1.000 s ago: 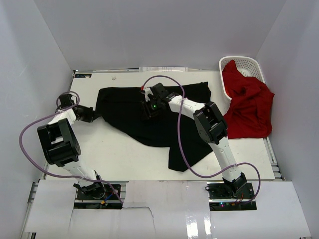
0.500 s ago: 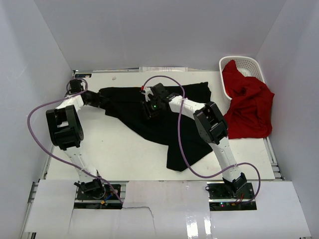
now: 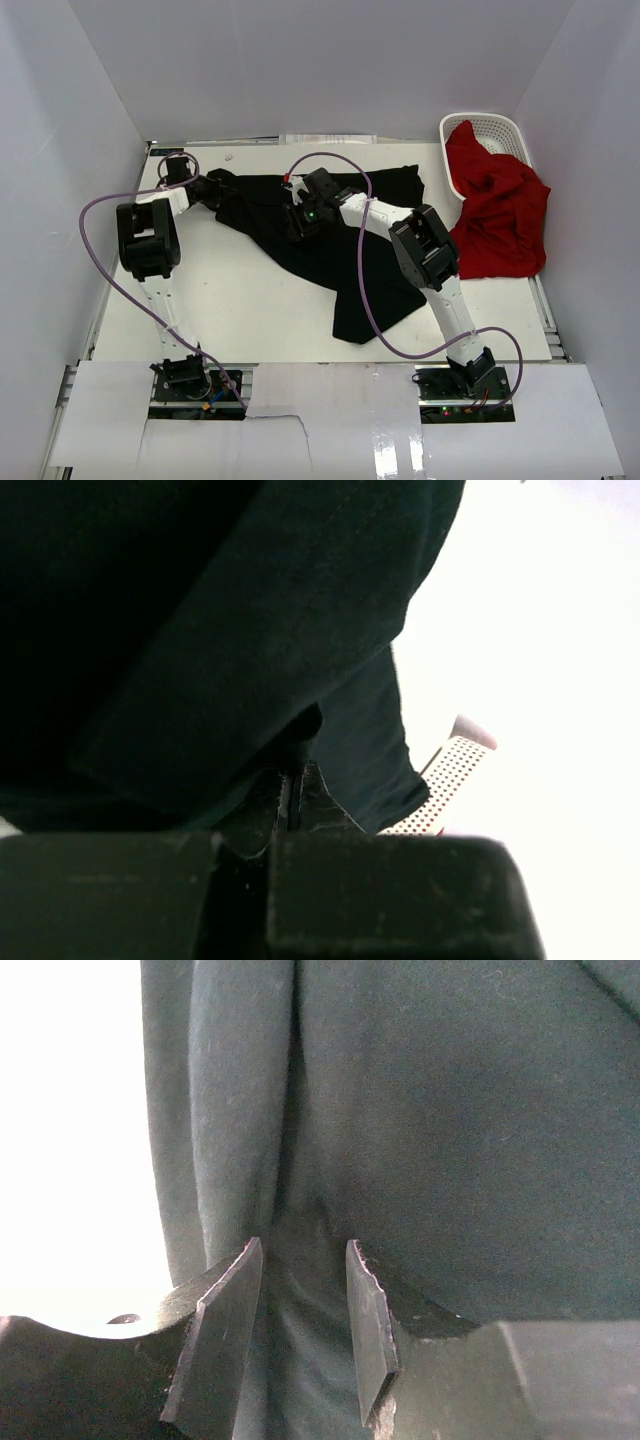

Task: Fold and stack the t-shirts
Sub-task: Fold the flattened tshirt in 1/3 of the way

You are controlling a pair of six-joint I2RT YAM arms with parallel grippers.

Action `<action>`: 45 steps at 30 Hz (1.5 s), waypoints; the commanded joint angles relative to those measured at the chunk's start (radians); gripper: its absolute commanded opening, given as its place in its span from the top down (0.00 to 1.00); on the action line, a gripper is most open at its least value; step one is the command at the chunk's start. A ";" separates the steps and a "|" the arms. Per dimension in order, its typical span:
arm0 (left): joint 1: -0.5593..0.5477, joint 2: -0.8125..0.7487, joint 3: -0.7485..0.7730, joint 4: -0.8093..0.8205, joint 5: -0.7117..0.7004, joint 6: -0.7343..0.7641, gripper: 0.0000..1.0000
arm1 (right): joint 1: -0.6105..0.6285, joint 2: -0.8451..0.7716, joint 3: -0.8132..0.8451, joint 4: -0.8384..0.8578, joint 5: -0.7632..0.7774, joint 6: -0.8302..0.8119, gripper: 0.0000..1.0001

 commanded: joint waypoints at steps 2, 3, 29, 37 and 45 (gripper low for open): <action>0.000 -0.070 -0.008 0.145 -0.017 -0.029 0.94 | 0.002 0.017 -0.060 -0.127 0.050 -0.029 0.53; -0.001 -0.070 -0.004 0.145 -0.013 -0.019 0.92 | 0.002 0.017 -0.063 -0.125 0.049 -0.029 0.53; 0.141 -0.537 -0.229 -0.155 -0.035 0.546 0.44 | 0.002 0.017 -0.071 -0.109 0.033 -0.032 0.53; 0.144 -0.488 -0.297 -0.160 0.072 0.809 0.45 | 0.002 0.004 -0.072 -0.105 0.033 -0.037 0.52; 0.134 -0.423 -0.374 -0.069 0.074 0.985 0.40 | 0.002 -0.009 -0.057 -0.110 0.016 -0.034 0.52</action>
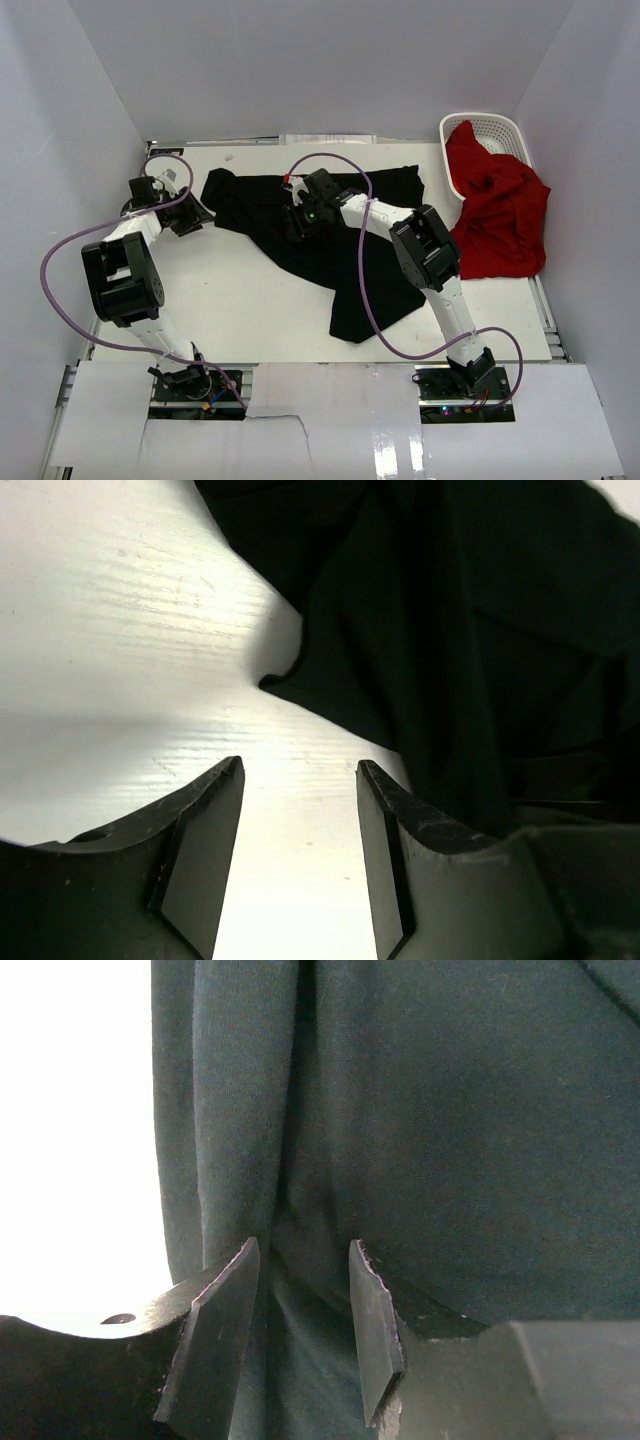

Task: Fold and stack the t-shirts
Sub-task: Fold the flattened tshirt in 1/3 of the way

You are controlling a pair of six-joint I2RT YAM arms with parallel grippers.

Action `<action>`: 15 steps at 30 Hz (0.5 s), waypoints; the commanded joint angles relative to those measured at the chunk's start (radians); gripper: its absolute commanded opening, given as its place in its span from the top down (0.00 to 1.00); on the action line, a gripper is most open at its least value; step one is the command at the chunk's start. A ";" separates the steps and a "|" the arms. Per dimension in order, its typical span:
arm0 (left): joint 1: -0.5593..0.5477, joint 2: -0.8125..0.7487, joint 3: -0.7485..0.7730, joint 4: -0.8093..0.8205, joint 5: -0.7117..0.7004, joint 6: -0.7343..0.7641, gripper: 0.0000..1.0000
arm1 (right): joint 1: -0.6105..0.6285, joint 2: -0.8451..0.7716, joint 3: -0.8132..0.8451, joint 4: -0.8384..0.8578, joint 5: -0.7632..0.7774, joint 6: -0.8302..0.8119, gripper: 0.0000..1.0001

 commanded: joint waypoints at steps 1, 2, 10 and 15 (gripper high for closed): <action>-0.007 0.036 0.005 0.057 0.024 0.102 0.41 | 0.002 0.004 -0.032 -0.133 0.021 -0.018 0.51; -0.007 0.056 0.000 0.068 0.024 0.105 0.41 | 0.002 0.002 -0.032 -0.134 0.021 -0.018 0.51; -0.008 0.102 -0.035 0.201 0.038 0.098 0.45 | 0.001 -0.018 -0.055 -0.136 0.024 -0.030 0.51; -0.022 0.096 -0.084 0.325 0.022 0.107 0.45 | -0.001 -0.021 -0.069 -0.136 0.027 -0.038 0.51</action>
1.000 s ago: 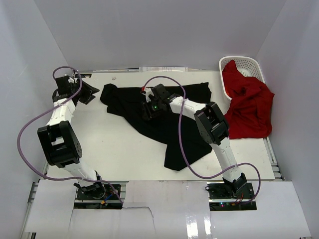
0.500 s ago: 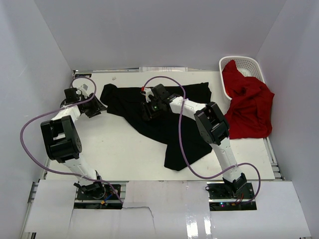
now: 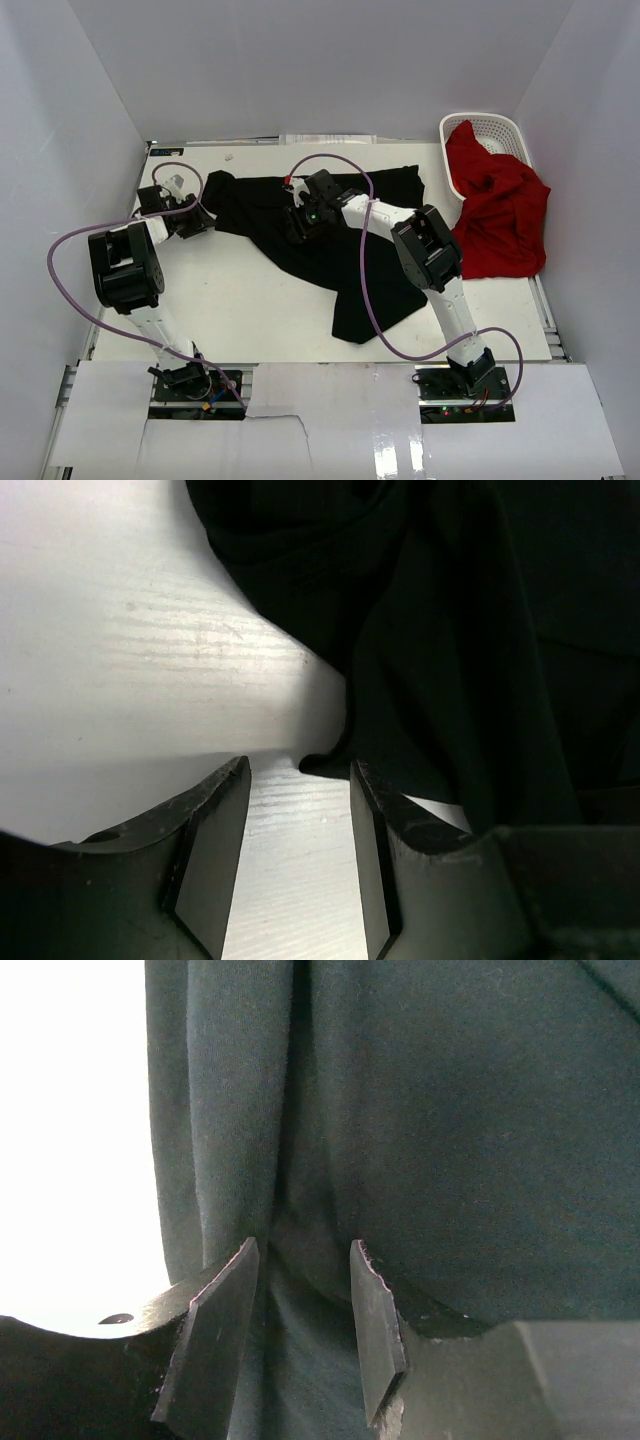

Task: Fold and stack the t-shirts
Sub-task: Fold the flattened tshirt in 1/3 of the way

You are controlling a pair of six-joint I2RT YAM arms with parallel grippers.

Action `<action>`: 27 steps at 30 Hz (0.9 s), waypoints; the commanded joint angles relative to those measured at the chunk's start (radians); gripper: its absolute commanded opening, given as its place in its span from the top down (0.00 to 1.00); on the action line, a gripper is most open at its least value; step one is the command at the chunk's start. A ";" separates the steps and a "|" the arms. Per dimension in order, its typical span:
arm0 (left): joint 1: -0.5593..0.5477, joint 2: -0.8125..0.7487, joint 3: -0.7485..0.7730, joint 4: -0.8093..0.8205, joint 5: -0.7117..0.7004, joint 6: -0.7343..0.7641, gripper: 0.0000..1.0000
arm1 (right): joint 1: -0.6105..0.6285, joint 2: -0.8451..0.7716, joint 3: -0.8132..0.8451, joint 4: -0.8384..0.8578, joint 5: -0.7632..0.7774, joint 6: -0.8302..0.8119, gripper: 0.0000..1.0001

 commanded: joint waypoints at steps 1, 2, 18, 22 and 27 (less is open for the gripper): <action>-0.017 -0.013 -0.028 0.133 0.021 0.029 0.45 | -0.002 -0.002 -0.046 -0.126 0.026 -0.027 0.51; -0.019 -0.003 -0.022 0.134 0.036 0.029 0.46 | -0.002 -0.002 -0.047 -0.128 0.026 -0.027 0.51; -0.031 0.073 0.082 -0.122 0.140 0.023 1.00 | -0.014 0.020 -0.008 -0.148 0.045 -0.015 0.51; -0.032 -0.034 0.050 -0.208 0.042 -0.004 1.00 | -0.016 0.025 -0.003 -0.154 0.051 -0.009 0.51; -0.031 -0.164 0.045 -0.386 -0.102 -0.017 1.00 | -0.019 0.032 0.009 -0.172 0.069 -0.006 0.51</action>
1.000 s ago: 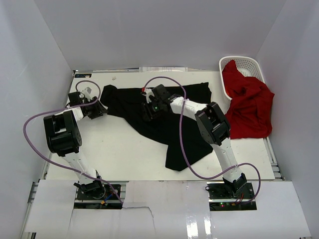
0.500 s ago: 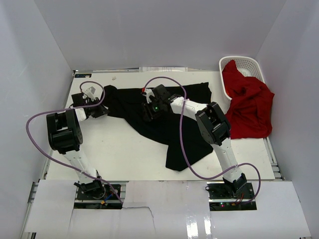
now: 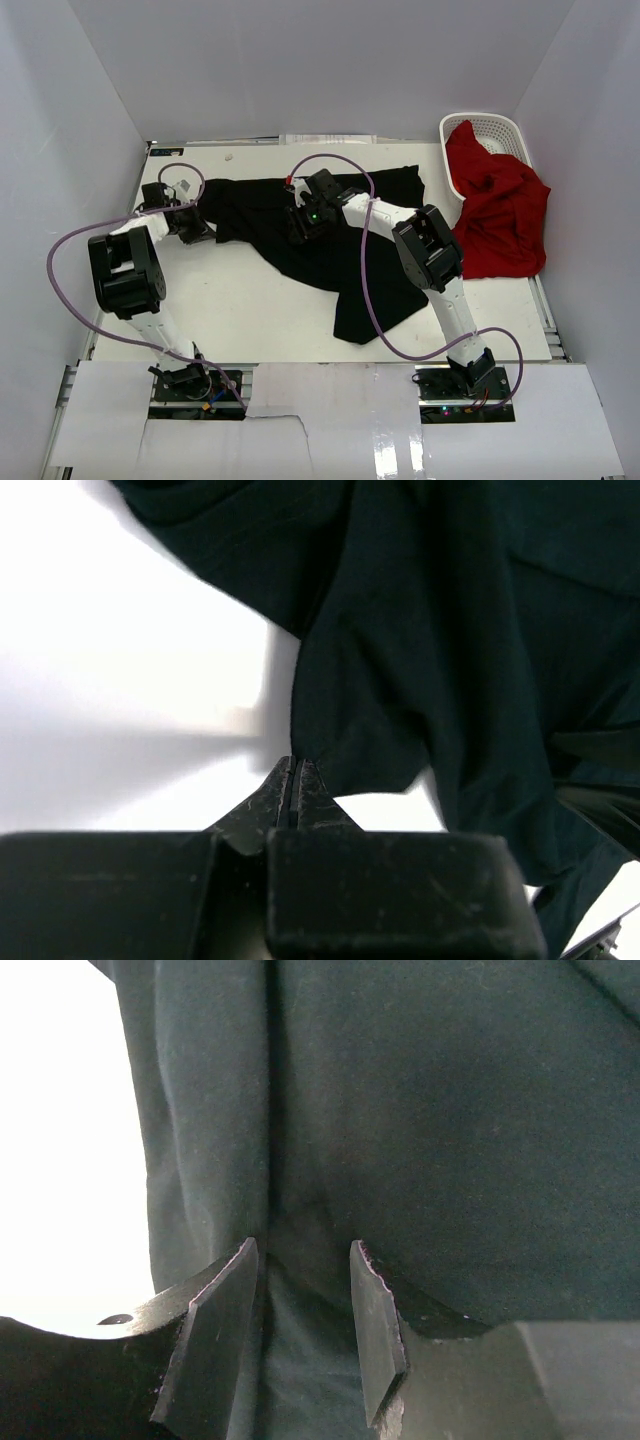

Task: Fold and stack the t-shirts
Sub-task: Fold the flattened tshirt in 1/3 of the way

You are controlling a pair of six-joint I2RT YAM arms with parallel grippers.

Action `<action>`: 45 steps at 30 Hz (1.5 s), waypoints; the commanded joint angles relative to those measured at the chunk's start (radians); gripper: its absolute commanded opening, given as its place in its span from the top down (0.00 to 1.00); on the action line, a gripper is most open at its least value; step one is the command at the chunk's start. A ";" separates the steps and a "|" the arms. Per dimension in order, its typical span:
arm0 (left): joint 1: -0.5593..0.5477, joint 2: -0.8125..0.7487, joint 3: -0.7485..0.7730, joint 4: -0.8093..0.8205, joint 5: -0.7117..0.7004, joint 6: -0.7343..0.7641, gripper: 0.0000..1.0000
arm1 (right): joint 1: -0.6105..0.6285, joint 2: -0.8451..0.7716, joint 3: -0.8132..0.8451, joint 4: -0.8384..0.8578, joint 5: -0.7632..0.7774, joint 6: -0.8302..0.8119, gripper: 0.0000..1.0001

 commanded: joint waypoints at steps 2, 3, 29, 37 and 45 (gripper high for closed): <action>-0.001 -0.164 0.006 -0.183 -0.124 -0.014 1.00 | -0.011 0.036 0.002 -0.137 0.064 -0.010 0.51; -0.001 -0.179 0.003 -0.211 -0.138 -0.015 1.00 | -0.011 0.036 0.002 -0.137 0.065 -0.009 0.51; 0.083 -0.489 -0.076 -0.513 -0.294 -0.055 1.00 | -0.028 0.078 0.121 -0.233 0.127 -0.019 0.50; 0.082 -0.403 -0.149 -0.374 -0.141 -0.066 0.65 | -0.038 0.043 0.101 -0.230 0.105 -0.027 0.50; 0.082 -0.301 -0.161 -0.292 -0.310 -0.058 0.65 | -0.042 0.035 0.112 -0.233 0.093 -0.030 0.50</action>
